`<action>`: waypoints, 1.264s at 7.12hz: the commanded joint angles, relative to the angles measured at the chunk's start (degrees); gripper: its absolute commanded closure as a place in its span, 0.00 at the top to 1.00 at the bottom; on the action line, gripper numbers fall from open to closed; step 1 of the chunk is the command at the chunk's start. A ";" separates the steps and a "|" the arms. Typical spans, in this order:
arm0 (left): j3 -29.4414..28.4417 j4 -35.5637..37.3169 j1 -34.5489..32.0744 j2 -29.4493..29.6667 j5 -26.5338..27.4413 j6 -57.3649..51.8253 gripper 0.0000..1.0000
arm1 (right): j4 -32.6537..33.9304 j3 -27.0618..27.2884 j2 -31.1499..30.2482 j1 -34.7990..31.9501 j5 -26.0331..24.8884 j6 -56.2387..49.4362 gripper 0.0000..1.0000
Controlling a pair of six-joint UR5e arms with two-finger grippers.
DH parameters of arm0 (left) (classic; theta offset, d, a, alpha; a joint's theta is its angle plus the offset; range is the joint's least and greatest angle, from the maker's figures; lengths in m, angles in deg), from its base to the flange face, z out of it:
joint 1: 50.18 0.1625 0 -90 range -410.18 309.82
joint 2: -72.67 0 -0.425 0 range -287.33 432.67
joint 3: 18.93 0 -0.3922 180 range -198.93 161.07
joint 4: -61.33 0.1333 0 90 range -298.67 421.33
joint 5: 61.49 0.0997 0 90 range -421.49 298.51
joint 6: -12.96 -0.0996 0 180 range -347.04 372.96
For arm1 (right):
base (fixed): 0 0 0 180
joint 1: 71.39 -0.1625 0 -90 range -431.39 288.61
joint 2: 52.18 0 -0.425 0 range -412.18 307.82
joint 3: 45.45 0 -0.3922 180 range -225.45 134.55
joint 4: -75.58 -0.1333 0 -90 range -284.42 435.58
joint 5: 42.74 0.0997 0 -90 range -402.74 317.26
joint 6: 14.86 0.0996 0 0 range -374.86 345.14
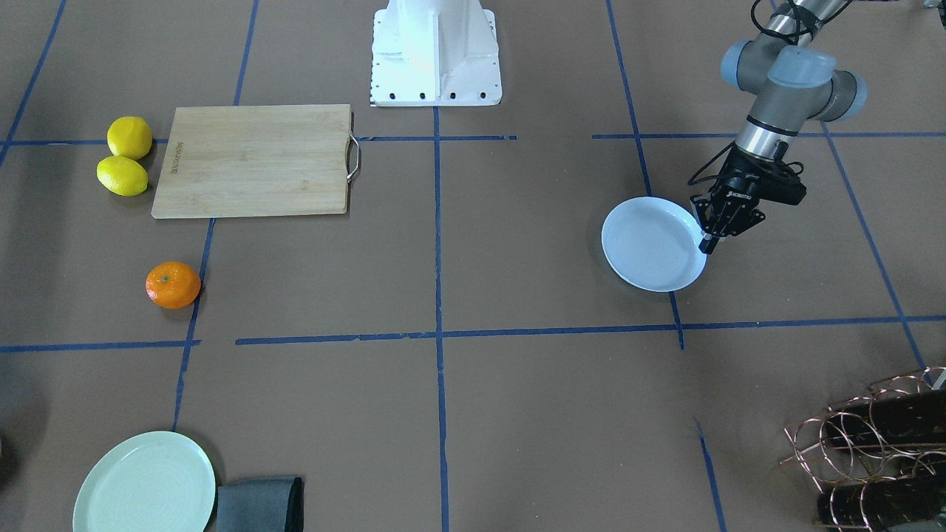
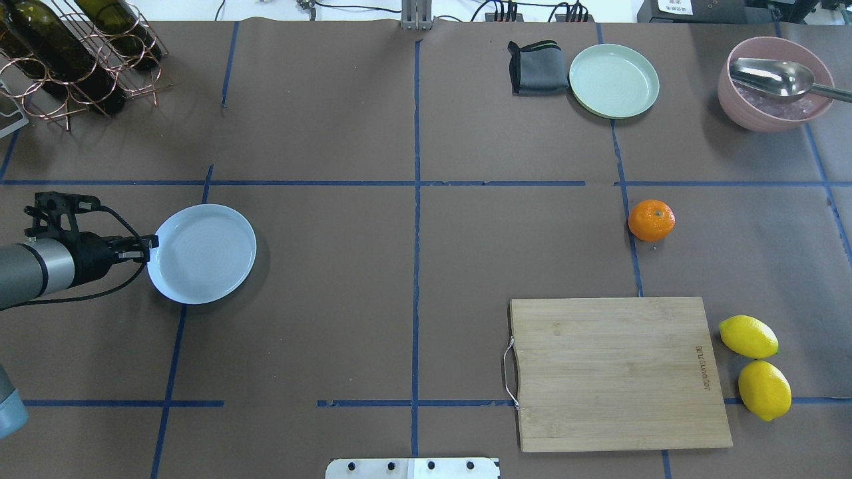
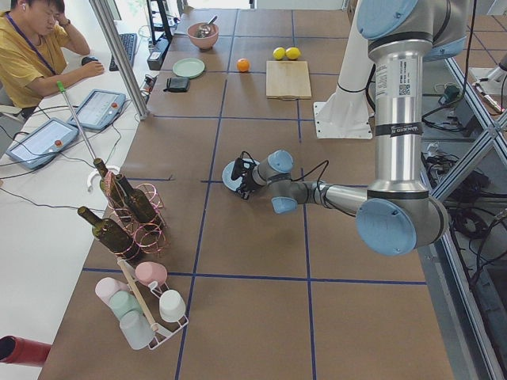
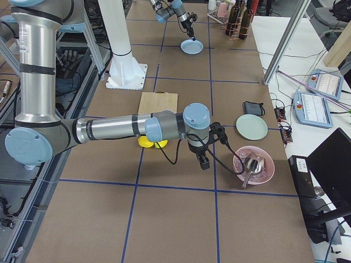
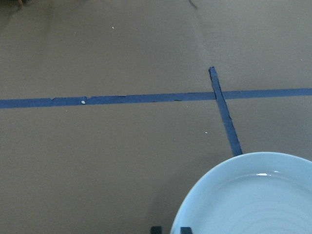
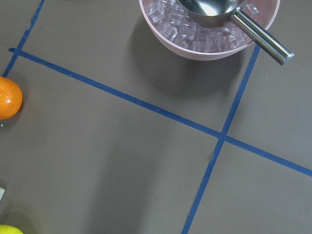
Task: Pick orange to plate
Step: 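Slide the light blue plate with the left gripper toward the table center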
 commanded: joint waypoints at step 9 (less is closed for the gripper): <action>-13.00 18.53 6.29 37.43 6.72 15.57 0.00 | 0.00 0.00 0.00 0.00 0.00 0.00 1.00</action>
